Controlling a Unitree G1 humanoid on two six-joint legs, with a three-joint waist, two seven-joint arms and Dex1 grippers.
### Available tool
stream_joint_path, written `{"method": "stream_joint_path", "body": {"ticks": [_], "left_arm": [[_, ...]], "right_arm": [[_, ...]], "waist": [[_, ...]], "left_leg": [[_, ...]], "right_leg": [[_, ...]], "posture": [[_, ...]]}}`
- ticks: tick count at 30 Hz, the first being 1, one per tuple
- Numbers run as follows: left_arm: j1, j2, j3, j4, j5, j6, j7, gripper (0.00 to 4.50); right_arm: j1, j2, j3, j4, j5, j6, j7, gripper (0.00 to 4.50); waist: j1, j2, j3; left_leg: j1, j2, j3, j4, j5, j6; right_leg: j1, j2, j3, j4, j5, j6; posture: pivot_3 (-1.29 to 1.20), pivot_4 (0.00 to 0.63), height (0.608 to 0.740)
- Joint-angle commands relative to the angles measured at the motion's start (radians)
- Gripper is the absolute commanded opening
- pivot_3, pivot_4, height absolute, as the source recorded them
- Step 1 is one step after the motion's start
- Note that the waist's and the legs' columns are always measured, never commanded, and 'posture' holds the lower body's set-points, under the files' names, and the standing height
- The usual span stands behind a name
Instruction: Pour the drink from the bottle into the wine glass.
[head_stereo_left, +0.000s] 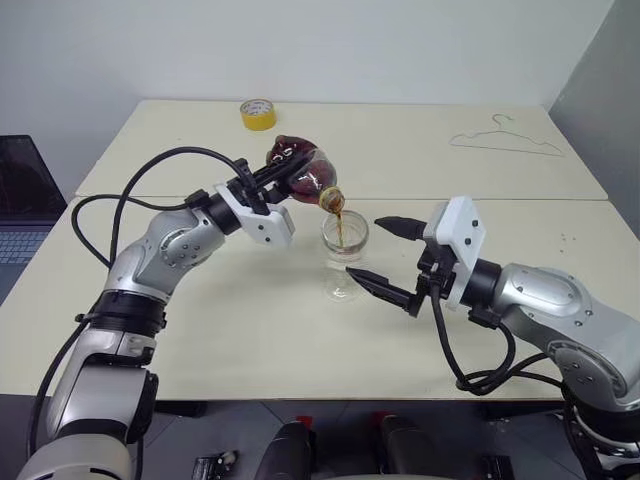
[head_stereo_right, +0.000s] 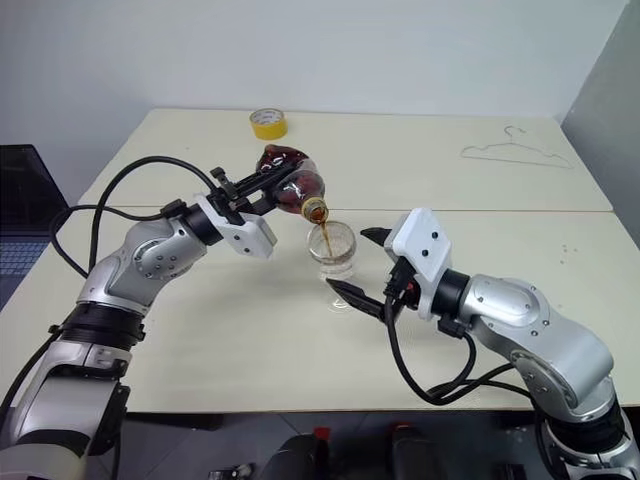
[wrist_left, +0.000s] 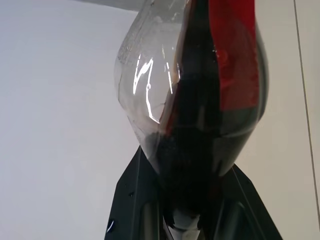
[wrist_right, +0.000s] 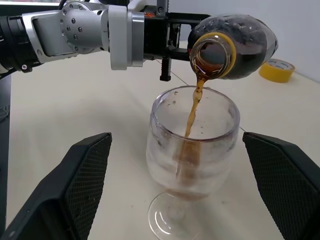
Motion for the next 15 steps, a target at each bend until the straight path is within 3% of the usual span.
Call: {"method": "stream_joint_path", "body": {"ticks": [1,15], "left_arm": [[-0.042,0.018,0.013,-0.006,-0.003,-0.021,0.033,0.52],[-0.056,0.013,0.006,0.013,0.017,-0.044,0.053,0.51]], "right_arm": [[0.007,-0.008,-0.022,-0.021,-0.003,-0.014,0.009,4.50],[0.014,-0.056,-0.083,-0.041,0.060,0.004,0.043,4.50]], "waist": [[0.000,0.000,0.000],[0.000,0.000,0.000]], "left_leg": [[0.000,0.000,0.000,0.000,0.000,0.000],[0.000,0.000,0.000,0.000,0.000,0.000]], "right_leg": [[0.000,0.000,0.000,0.000,0.000,0.000],[0.000,0.000,0.000,0.000,0.000,0.000]], "posture": [[0.00,0.150,0.740],[0.00,0.150,0.740]]}}
